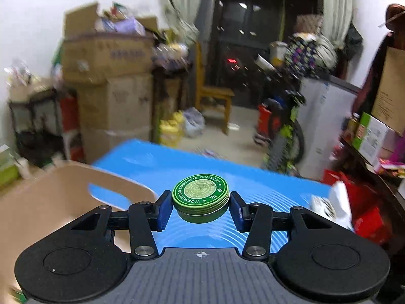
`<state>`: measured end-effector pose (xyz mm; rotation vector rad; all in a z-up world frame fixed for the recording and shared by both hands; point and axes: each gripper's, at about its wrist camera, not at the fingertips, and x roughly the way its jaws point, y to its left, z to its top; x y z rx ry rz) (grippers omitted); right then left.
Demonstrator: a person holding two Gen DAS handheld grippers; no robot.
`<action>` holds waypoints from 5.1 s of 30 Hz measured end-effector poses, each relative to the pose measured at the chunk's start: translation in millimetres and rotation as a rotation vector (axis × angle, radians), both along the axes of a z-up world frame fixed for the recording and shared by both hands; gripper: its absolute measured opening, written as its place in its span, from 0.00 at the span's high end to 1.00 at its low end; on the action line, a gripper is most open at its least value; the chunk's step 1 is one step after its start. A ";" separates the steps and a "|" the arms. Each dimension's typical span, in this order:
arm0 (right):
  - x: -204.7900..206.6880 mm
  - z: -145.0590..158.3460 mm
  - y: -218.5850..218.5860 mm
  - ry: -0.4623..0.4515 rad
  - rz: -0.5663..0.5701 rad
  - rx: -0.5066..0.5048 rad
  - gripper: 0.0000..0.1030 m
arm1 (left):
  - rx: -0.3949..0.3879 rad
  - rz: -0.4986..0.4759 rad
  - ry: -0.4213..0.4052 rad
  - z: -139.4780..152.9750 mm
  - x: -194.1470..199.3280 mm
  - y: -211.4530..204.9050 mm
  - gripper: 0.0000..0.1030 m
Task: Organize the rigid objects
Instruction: 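Carry the green tin into the bin and open the right gripper, then grasp the red action figure with the right gripper, then carry the red figure into the bin and open the right gripper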
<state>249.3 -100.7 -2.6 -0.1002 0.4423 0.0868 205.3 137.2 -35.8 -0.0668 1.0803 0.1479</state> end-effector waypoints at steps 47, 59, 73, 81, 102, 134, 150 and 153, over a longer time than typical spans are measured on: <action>-36.7 -31.1 105.8 0.417 0.426 -0.123 0.32 | -0.002 0.000 0.000 0.0 -0.4 -0.7 0.87; -13.1 13.7 25.3 0.207 0.107 0.007 0.30 | -0.002 0.001 0.000 0.1 -0.4 -0.4 0.86; 24.6 -66.4 -59.2 0.318 -0.200 -0.035 0.28 | -0.005 0.002 0.000 -0.3 -0.8 -0.7 0.86; 26.6 -108.9 -97.1 0.420 -0.290 0.024 0.29 | -0.006 0.002 0.000 -0.7 -1.7 0.2 0.86; 30.3 -127.0 -88.5 0.445 -0.246 0.081 0.47 | -0.007 0.004 0.000 -0.6 -1.4 0.2 0.86; -28.9 11.0 19.9 0.086 0.150 0.175 0.47 | -0.010 0.003 0.000 -0.6 -1.2 -0.2 0.86; -40.5 -35.9 107.5 0.375 0.338 0.030 0.47 | -0.010 0.003 0.000 -0.6 -0.5 0.6 0.87; -41.1 -45.2 114.0 0.426 0.343 -0.003 0.47 | -0.011 0.004 0.000 -0.6 -0.5 0.6 0.86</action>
